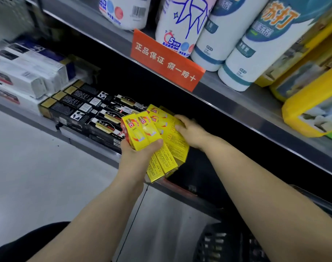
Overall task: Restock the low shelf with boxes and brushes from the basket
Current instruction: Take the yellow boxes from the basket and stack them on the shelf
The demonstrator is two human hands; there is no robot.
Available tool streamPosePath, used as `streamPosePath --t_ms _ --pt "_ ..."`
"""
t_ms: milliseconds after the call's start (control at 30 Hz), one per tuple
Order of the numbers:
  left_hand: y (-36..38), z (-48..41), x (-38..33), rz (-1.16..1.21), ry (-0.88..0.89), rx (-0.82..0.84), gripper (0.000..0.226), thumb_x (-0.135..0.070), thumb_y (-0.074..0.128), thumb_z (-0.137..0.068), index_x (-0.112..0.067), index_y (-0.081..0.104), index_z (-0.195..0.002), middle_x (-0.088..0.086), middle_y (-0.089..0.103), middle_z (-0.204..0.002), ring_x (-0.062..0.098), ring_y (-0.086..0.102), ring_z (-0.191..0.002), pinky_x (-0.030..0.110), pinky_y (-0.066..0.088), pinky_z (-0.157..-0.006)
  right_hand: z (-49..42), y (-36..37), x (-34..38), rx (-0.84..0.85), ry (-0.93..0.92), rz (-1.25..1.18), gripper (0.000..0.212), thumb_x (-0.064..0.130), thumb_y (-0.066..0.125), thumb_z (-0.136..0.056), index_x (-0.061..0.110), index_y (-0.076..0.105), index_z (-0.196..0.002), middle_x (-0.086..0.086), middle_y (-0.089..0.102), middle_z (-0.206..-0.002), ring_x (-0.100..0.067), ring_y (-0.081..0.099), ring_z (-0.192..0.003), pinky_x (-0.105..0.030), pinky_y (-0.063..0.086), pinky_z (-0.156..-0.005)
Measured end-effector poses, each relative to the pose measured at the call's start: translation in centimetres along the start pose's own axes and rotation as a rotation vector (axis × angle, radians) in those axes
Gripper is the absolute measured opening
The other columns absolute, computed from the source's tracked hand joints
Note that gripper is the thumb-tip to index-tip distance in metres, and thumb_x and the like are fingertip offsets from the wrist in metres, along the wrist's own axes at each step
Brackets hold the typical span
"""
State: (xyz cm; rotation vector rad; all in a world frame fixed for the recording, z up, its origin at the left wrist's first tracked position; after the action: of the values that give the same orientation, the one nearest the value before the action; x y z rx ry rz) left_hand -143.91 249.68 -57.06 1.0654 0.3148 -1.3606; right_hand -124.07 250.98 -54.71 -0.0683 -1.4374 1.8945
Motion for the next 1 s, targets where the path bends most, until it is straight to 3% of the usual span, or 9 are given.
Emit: streamPosePath --t_ms 133,267,433,567,667,767,867,933,1000 --pt "0.5 -0.2 0.1 0.019 0.008 0.01 0.064 -0.017 0.077 -0.073 -0.019 0.042 -0.126 0.0 0.066 -0.109 0.019 0.066 -0.096 0.037 0.056 -0.071 0.0 0.1 -0.3 -0.015 -0.015 -0.018 0.047 0.033 0.041 -0.099 0.029 0.031 -0.145 -0.016 0.037 -0.139 -0.031 0.048 -0.121 -0.04 0.043 -0.101" --pt "0.7 -0.3 0.1 0.022 0.021 -0.001 0.064 -0.016 0.077 -0.073 -0.018 0.042 -0.127 -0.001 0.067 -0.108 0.018 0.067 -0.095 0.037 0.056 -0.074 -0.1 -0.1 -0.9 -0.034 0.012 -0.039 0.045 0.037 0.045 -0.097 0.026 0.036 -0.139 -0.013 0.049 -0.13 -0.03 0.056 -0.11 -0.044 0.048 -0.094" --pt "0.7 -0.1 0.2 0.015 0.029 -0.011 0.064 -0.018 0.077 -0.073 -0.02 0.041 -0.126 -0.002 0.066 -0.108 0.018 0.065 -0.097 0.042 0.054 -0.083 0.1 -0.3 -0.4 -0.034 -0.033 -0.088 0.042 0.035 0.046 -0.097 0.022 0.038 -0.137 -0.008 0.058 -0.12 -0.02 0.059 -0.096 -0.033 0.05 -0.08" --pt "0.9 0.0 0.2 0.022 0.027 -0.01 0.062 -0.018 0.077 -0.073 -0.02 0.043 -0.125 -0.003 0.067 -0.106 0.018 0.066 -0.096 0.042 0.054 -0.082 0.4 -0.3 -0.6 -0.018 0.015 -0.02 0.047 0.038 0.046 -0.097 0.021 0.035 -0.139 -0.011 0.053 -0.129 -0.026 0.056 -0.109 -0.036 0.049 -0.089" --pt "1.0 0.1 0.2 0.039 0.028 -0.011 0.06 -0.018 0.077 -0.075 -0.019 0.044 -0.124 -0.003 0.067 -0.105 0.017 0.066 -0.095 0.041 0.054 -0.082 1.6 -1.5 0.4 -0.088 0.019 0.159 0.057 0.044 0.043 -0.096 0.021 0.027 -0.145 -0.015 0.031 -0.148 -0.033 0.033 -0.135 -0.041 0.034 -0.107" --pt "0.9 0.1 -0.1 0.068 0.041 -0.019 0.055 -0.019 0.074 -0.077 -0.017 0.045 -0.124 -0.001 0.067 -0.105 0.015 0.066 -0.093 0.038 0.054 -0.081 4.5 -2.5 3.9 -0.117 -0.166 -0.059 0.046 0.043 0.044 -0.095 0.022 0.043 -0.137 -0.007 0.045 -0.138 -0.024 0.043 -0.127 -0.032 0.038 -0.1" --pt "1.3 0.2 -0.2 0.096 0.032 0.011 0.05 -0.026 0.071 -0.08 -0.017 0.05 -0.124 0.004 0.069 -0.11 0.02 0.068 -0.095 0.044 0.056 -0.083 8.4 0.1 5.5 0.188 -0.197 -0.382 0.048 0.051 0.06 -0.083 0.035 0.048 -0.126 0.01 0.056 -0.119 -0.009 0.055 -0.112 -0.025 0.044 -0.093" --pt "1.8 0.3 0.0 0.096 0.013 0.057 0.045 -0.032 0.067 -0.083 -0.019 0.054 -0.123 0.004 0.07 -0.109 0.021 0.07 -0.094 0.045 0.057 -0.08 10.0 1.1 5.1 0.271 -0.187 -0.453 0.046 0.036 0.069 -0.081 0.035 0.047 -0.122 0.009 0.058 -0.112 -0.011 0.062 -0.103 -0.029 0.051 -0.089" --pt "2.1 0.4 0.3 0.087 -0.004 0.066 0.039 -0.037 0.065 -0.084 -0.022 0.057 -0.119 0.0 0.072 -0.105 0.018 0.07 -0.092 0.042 0.058 -0.077 10.2 0.6 4.1 0.216 -0.166 -0.476 0.04 0.025 0.065 -0.086 0.026 0.048 -0.123 -0.002 0.061 -0.116 -0.016 0.062 -0.103 -0.035 0.05 -0.092"
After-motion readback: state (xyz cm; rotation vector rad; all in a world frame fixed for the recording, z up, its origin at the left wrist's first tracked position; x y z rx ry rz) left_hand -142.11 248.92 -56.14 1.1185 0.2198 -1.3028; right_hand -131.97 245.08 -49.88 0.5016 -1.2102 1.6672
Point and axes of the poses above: each hand's wrist, its own z-axis away from the middle knuckle, its own y-axis out of the palm, x = y × z, the point moved 10 cm from there along -z, towards the middle knuckle
